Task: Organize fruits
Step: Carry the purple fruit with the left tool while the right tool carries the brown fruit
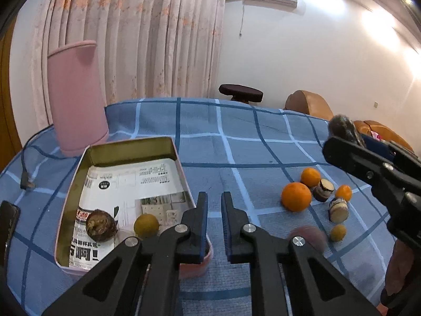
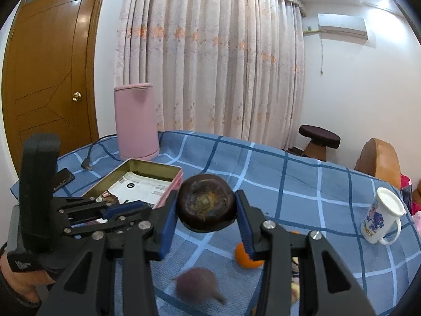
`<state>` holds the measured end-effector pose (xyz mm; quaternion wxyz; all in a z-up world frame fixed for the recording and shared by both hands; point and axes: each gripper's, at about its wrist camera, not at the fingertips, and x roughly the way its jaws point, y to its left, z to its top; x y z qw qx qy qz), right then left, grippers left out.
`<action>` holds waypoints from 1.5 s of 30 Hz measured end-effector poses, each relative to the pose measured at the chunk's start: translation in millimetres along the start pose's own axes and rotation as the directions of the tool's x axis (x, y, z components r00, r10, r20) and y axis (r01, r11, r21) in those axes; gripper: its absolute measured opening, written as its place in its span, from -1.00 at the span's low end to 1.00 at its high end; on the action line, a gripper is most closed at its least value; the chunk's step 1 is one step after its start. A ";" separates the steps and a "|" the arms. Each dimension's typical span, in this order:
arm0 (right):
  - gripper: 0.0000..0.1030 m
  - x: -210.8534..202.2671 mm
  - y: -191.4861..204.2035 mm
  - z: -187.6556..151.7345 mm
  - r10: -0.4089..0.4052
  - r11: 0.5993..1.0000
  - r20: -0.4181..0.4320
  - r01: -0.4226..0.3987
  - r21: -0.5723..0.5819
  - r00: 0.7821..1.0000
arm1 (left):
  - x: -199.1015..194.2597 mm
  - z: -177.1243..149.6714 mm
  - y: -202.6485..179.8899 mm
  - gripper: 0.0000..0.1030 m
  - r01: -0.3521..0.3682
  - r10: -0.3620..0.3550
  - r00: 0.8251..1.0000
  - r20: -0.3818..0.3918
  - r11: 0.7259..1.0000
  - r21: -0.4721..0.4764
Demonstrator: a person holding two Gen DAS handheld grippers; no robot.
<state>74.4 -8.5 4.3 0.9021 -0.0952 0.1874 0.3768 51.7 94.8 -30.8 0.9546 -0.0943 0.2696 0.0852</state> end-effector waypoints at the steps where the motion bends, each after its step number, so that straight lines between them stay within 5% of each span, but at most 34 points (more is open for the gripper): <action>1: -0.13 -0.7 -4.1 -3.0 -0.004 1.000 -0.002 0.004 0.011 1.000 | -0.5 -1.2 -0.7 -0.78 0.022 -0.022 1.000 -0.003 1.000 -0.008; 3: -0.13 -3.0 -20.0 -13.0 -0.030 0.998 -0.012 0.031 0.047 0.999 | -0.6 -2.5 -8.0 -0.72 0.055 -0.055 0.998 -0.011 0.998 0.012; 4: -0.13 -4.2 -27.1 -17.1 -0.038 0.997 -0.018 0.039 0.070 0.999 | -1.6 -2.9 -11.4 -0.48 0.059 -0.059 0.998 -0.010 0.998 0.016; 5: -0.13 -7.0 -36.6 -23.1 -0.049 0.994 -0.025 0.051 0.099 0.999 | -1.9 -4.6 -17.8 -0.23 0.076 -0.076 0.997 -0.017 0.997 0.015; 6: -0.13 -10.1 -43.7 -28.0 -0.061 0.991 -0.028 0.064 0.115 0.998 | -2.5 -6.6 -22.7 0.39 0.095 -0.095 0.995 -0.022 0.995 0.010; 7: -0.13 -12.9 -48.6 -31.9 -0.072 0.990 -0.029 0.075 0.122 0.997 | -4.1 -9.3 -28.1 0.70 0.112 -0.112 0.994 -0.018 0.994 0.007; 20: -0.13 -37.6 -77.8 -55.2 -0.099 0.977 -0.018 0.100 0.190 0.995 | 19.7 -39.1 -97.2 0.71 0.220 -0.194 0.964 -0.181 0.966 0.134; 21: -0.13 -36.7 -76.1 -54.2 -0.095 0.977 -0.018 0.097 0.188 0.995 | 23.4 -40.3 -99.9 0.67 0.215 -0.186 0.964 -0.192 0.967 0.140; 23: -0.13 -35.7 -74.1 -54.0 -0.091 0.979 -0.017 0.093 0.182 0.996 | 26.9 -42.8 -103.9 0.06 0.222 -0.189 0.959 -0.211 0.963 0.149; 29: -0.13 -28.1 -61.2 -41.9 -0.068 0.986 -0.015 0.070 0.148 0.998 | 21.5 -41.1 -94.6 0.03 0.233 -0.202 0.958 -0.204 0.962 0.144; 38: -0.13 -4.5 -17.0 0.2 0.042 0.997 0.007 -0.043 0.061 0.999 | -14.2 -8.1 -30.0 0.03 0.069 -0.067 0.997 -0.033 0.995 0.074; 45: -0.13 42.2 20.4 23.0 0.171 0.984 -0.044 -0.168 0.058 0.984 | -18.3 10.6 34.1 0.03 -0.075 0.075 0.997 0.015 0.997 -0.009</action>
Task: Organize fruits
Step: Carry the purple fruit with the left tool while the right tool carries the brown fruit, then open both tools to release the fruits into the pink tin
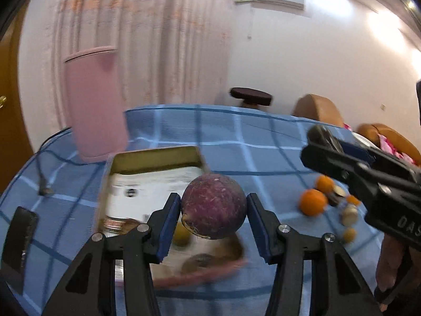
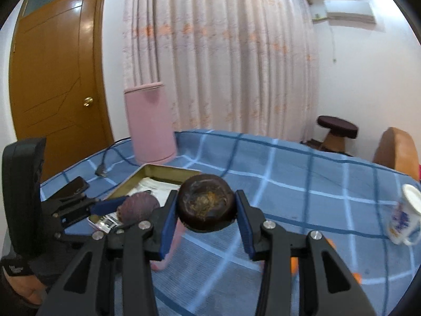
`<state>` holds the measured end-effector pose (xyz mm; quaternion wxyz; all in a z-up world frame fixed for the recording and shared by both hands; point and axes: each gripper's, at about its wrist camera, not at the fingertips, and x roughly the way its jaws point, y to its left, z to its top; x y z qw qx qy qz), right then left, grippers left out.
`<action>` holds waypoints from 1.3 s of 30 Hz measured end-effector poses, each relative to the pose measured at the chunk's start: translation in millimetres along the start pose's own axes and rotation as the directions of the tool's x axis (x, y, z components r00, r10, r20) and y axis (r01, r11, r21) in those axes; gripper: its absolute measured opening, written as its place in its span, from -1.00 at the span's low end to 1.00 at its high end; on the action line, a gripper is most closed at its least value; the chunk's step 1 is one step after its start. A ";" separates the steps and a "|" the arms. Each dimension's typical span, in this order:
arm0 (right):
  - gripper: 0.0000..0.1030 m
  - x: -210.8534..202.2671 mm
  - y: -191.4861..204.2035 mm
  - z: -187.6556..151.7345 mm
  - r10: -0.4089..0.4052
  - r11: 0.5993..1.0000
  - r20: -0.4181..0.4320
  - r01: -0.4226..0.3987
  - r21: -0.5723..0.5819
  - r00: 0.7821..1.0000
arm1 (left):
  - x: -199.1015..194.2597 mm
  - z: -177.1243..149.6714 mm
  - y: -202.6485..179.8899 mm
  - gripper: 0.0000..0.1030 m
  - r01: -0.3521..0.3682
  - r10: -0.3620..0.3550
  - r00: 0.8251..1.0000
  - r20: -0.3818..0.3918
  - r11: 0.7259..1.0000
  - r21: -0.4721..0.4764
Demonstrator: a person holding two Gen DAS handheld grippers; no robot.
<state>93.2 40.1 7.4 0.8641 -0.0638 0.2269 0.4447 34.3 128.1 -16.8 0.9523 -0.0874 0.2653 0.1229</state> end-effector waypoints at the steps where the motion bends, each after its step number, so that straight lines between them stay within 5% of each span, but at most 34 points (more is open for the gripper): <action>1: -0.13 7.1 1.4 1.1 0.015 1.000 -0.011 -0.015 0.011 1.000 | 1.7 1.5 9.9 0.03 -0.020 0.020 1.000 0.001 1.000 -0.014; 10: -0.13 73.0 25.2 -2.9 0.056 0.998 -0.113 -0.057 -0.002 0.992 | 21.8 2.2 57.7 0.04 -0.086 0.083 0.996 -0.043 0.994 -0.074; 20: -0.11 102.0 36.2 -16.3 0.108 0.994 -0.192 -0.110 -0.001 0.976 | 27.5 -6.7 71.9 0.04 -0.111 0.105 0.992 -0.076 0.990 -0.084; 26: 0.44 85.0 34.0 -15.6 0.124 0.992 -0.157 -0.124 0.011 0.980 | 15.8 -4.9 69.4 0.19 -0.116 0.113 0.992 -0.050 0.990 -0.078; 29: 0.47 65.8 31.0 -19.5 0.077 0.997 -0.140 -0.080 -0.018 0.987 | 0.5 -0.4 57.9 0.44 -0.107 0.107 0.994 0.001 0.992 -0.064; 35: 0.49 6.8 0.3 -42.4 -0.094 0.995 -0.121 0.090 -0.040 0.988 | -10.0 -0.6 13.4 0.44 -0.019 0.019 1.000 0.022 1.000 0.003; 39: 0.51 -34.3 -28.9 -68.1 -0.230 0.973 -0.128 0.229 -0.019 0.965 | -7.0 -4.1 -20.5 0.44 0.028 -0.028 1.000 0.007 0.998 0.065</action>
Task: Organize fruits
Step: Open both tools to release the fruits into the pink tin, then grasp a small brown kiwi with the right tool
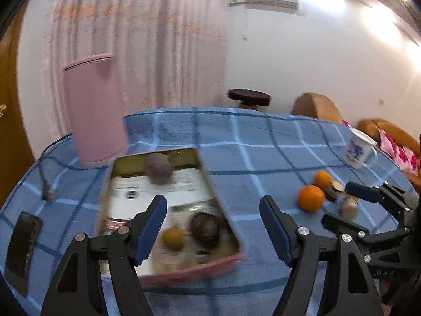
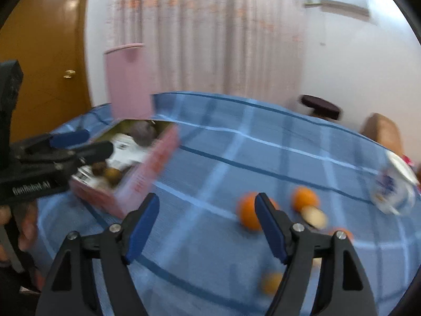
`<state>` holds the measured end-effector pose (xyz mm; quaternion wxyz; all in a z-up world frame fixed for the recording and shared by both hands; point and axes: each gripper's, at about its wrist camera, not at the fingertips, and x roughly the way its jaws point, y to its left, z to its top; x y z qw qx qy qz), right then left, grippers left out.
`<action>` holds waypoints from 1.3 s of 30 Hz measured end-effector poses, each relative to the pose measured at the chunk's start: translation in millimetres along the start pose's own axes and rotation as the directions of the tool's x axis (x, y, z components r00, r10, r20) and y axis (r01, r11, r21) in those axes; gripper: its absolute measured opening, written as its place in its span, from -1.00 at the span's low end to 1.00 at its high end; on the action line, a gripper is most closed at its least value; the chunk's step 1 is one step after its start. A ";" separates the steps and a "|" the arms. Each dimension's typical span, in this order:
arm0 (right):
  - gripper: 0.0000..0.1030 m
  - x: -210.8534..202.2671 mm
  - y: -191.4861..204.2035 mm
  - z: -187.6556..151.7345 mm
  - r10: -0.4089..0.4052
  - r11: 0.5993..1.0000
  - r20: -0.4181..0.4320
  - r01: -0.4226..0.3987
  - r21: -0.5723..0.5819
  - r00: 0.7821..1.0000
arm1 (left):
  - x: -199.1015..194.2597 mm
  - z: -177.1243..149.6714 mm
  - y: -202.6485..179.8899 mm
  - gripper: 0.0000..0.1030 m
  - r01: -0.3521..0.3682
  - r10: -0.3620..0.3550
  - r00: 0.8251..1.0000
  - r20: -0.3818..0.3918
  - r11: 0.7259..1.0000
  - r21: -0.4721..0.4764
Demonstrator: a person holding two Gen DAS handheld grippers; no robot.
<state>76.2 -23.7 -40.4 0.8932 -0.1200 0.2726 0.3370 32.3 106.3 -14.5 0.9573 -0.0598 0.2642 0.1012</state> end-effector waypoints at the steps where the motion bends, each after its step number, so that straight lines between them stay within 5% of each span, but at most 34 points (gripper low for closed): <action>1: 0.51 -3.2 -6.8 -5.7 -0.018 1.000 -0.010 0.018 0.008 1.000 | 1.6 -0.6 -7.8 0.44 0.013 -0.013 1.000 -0.008 1.000 0.012; 6: 0.50 -9.6 -33.4 -28.8 -0.059 0.997 -0.066 0.062 0.044 0.996 | 7.2 -6.1 -41.5 0.44 0.067 -0.065 0.997 -0.045 0.996 0.058; 10: 0.17 -2.5 -40.4 -34.1 -0.015 0.997 -0.106 0.023 0.070 0.994 | 7.7 -9.6 -58.2 0.44 0.071 -0.066 0.996 -0.057 0.993 0.098; 23: -0.40 20.5 -48.0 -44.9 0.013 0.995 -0.198 0.006 0.096 0.980 | 26.1 -14.6 -74.8 0.44 0.089 -0.075 0.991 -0.111 0.988 0.124; 30: -0.41 13.0 -49.9 -41.6 0.005 0.994 -0.152 0.012 0.109 0.988 | 32.7 -12.6 -84.3 0.44 0.115 -0.099 0.987 -0.127 0.985 0.127; 39: -0.41 0.4 -67.5 -21.1 -0.102 0.986 -0.067 0.109 0.127 0.993 | 60.6 -1.2 -102.5 0.44 0.156 -0.135 0.976 -0.174 0.981 0.116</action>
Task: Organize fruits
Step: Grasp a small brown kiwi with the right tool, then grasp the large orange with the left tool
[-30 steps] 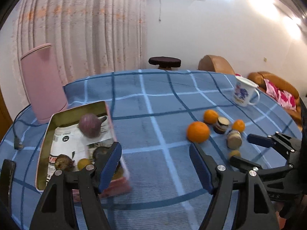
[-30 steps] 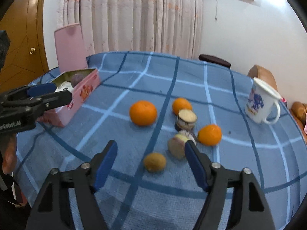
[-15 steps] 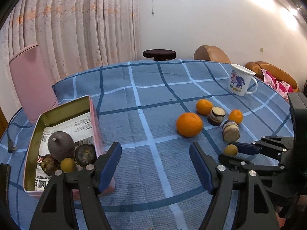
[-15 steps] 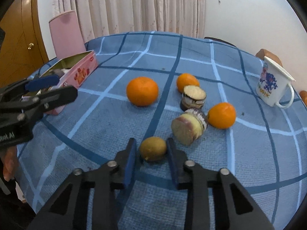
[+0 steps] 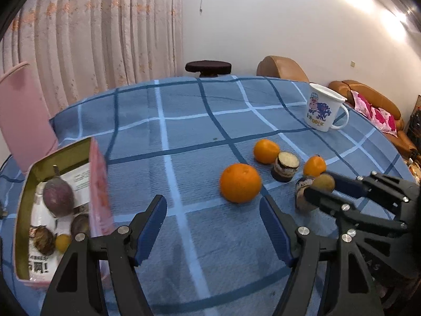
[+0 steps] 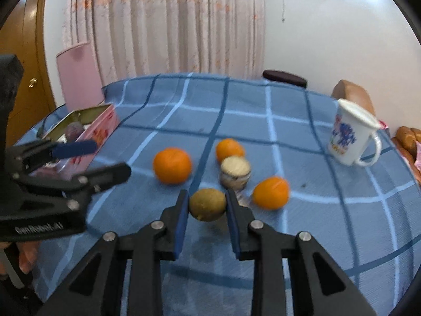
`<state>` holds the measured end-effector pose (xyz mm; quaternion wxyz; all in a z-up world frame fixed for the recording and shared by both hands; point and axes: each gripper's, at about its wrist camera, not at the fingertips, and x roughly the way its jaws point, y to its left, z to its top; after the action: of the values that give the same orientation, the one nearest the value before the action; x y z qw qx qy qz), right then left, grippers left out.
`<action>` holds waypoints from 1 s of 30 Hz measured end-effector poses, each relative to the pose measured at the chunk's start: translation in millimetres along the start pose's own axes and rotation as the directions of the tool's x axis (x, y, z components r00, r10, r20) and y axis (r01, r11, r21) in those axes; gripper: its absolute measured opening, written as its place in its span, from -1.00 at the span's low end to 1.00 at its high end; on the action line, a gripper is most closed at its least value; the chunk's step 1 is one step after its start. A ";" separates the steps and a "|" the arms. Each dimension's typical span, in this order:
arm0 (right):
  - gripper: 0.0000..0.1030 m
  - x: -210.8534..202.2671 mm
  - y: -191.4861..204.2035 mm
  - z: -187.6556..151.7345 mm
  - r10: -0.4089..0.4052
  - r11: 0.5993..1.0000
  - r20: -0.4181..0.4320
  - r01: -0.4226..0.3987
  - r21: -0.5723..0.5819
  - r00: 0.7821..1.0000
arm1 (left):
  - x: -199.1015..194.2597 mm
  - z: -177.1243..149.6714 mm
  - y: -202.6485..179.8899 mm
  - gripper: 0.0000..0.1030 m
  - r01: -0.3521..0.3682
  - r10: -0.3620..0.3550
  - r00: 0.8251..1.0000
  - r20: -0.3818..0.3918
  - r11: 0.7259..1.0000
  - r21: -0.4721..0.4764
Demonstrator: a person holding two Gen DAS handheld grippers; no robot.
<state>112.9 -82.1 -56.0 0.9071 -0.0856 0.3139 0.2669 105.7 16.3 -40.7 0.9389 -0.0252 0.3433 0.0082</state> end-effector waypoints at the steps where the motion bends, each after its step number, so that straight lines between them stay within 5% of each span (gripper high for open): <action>1: -0.41 0.1 -2.6 1.4 -0.007 1.000 0.007 0.007 0.008 1.000 | 6.6 2.2 -1.9 0.44 0.010 -0.010 1.000 -0.012 1.000 -0.003; 12: -0.41 1.6 -16.5 2.4 -0.029 0.998 0.038 0.027 0.050 0.999 | 47.6 14.5 -15.8 0.44 0.043 -0.042 0.996 -0.079 0.999 0.002; 17: -0.41 1.3 -15.8 2.8 -0.020 0.999 0.042 0.018 0.044 0.999 | 58.2 15.0 -21.4 -0.02 0.061 -0.058 0.992 -0.114 0.998 0.018; 30: -0.41 -5.6 -13.0 2.4 -0.016 0.999 0.081 0.013 0.033 0.997 | 34.1 8.1 -19.5 -0.05 0.034 -0.033 0.999 -0.031 0.999 0.023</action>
<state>117.5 -94.7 -50.8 0.9223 -0.0621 0.2806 0.2583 137.7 -2.8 -55.6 0.9337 -0.0201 0.3573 -0.0120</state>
